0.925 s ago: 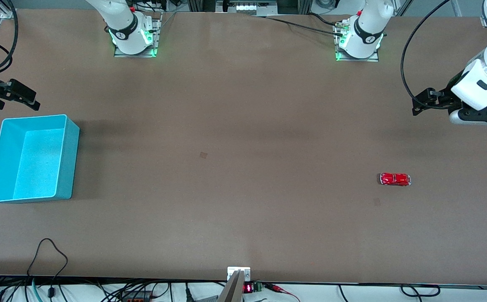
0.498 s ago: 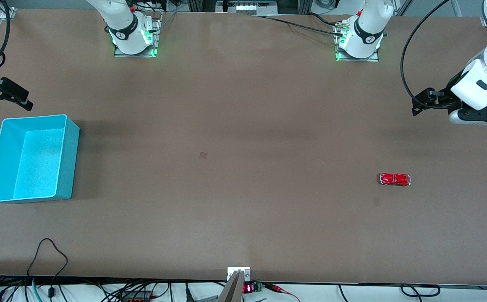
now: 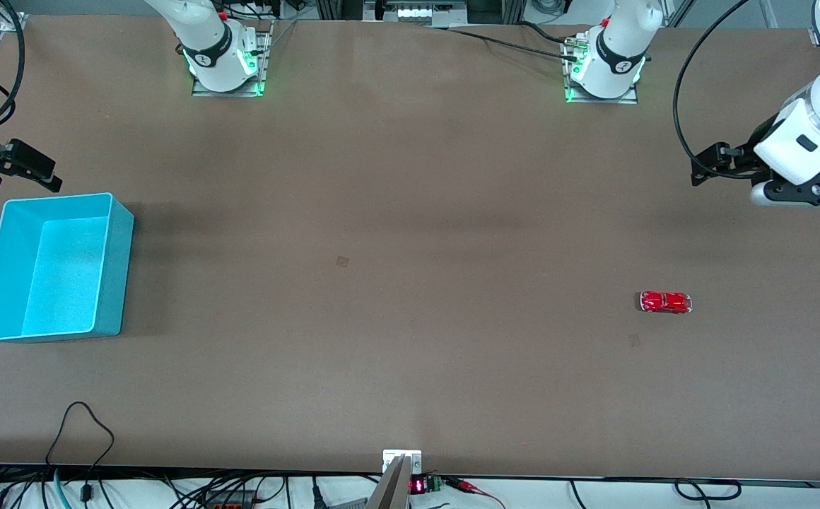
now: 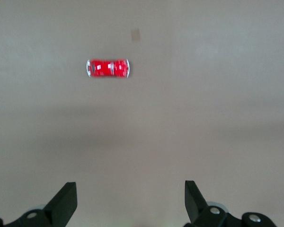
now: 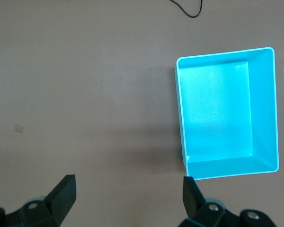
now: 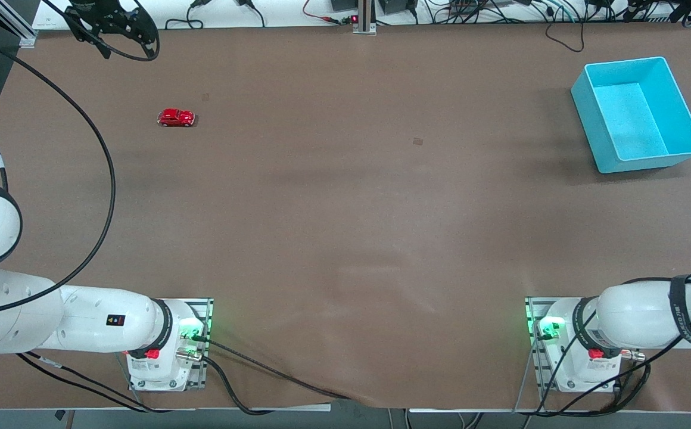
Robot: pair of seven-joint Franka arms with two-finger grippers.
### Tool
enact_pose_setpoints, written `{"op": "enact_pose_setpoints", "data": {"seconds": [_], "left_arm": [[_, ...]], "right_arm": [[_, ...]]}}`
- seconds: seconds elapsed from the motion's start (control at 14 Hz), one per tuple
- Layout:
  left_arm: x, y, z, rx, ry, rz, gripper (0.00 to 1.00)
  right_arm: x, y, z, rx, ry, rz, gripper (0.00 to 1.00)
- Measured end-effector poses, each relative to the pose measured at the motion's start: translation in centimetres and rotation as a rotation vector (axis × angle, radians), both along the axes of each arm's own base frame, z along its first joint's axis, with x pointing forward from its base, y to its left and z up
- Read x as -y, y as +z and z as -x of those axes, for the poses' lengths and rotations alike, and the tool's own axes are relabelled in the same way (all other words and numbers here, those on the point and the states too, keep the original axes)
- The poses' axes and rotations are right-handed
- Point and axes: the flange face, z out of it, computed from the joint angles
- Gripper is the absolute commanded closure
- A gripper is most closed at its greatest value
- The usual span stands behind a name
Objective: Wind red beetle toy and store in blue box
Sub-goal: 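Move the left gripper down toward the red toy car, then lower the left gripper over the red car and close on it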
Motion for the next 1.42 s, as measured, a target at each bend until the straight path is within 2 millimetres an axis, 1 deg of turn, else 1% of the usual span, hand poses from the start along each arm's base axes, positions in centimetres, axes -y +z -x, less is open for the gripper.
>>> {"op": "enact_pose_setpoints", "data": {"seconds": [0.28,0.5,0.71,0.85,1.0,1.14,1.21,1.28,1.42], "left_arm": [[0.6,-1.8,1.1,-0.141,-0.026,-0.005,0.0],[0.9,-2.8,1.0,-0.18,-0.173,0.025,0.0],[0.1,-4.0,0.0,-0.19,-0.39,0.08,0.0],[-1.7,-5.5,-1.7,-0.161,-0.539,0.104,0.0],[-3.7,-8.1,-3.8,-0.126,-0.699,0.129,0.0],[-5.7,-11.7,-6.1,-0.091,-0.851,0.148,0.0],[-6.5,-13.8,-7.2,-0.075,-0.932,0.155,0.0],[-6.9,-15.9,-8.2,-0.061,-1.012,0.16,0.0],[-7.1,-19.6,-9.6,-0.042,-1.156,0.166,0.0]], "right_arm": [[0.0,0.6,-0.1,0.012,0.001,0.001,0.0],[-0.2,0.6,-0.1,0.011,0.004,0.001,0.0],[-0.2,0.5,0.0,0.0,0.003,0.0,0.0],[-0.2,0.3,0.3,-0.027,0.003,-0.002,0.0],[-0.2,0.2,0.4,-0.034,0.003,-0.002,0.0],[-0.1,0.2,0.4,-0.037,0.002,-0.002,0.0],[-0.1,0.1,0.4,-0.037,0.002,-0.002,0.0],[-0.1,0.1,0.4,-0.038,0.002,-0.002,0.0],[-0.1,0.1,0.4,-0.038,0.003,-0.002,0.0]]}}
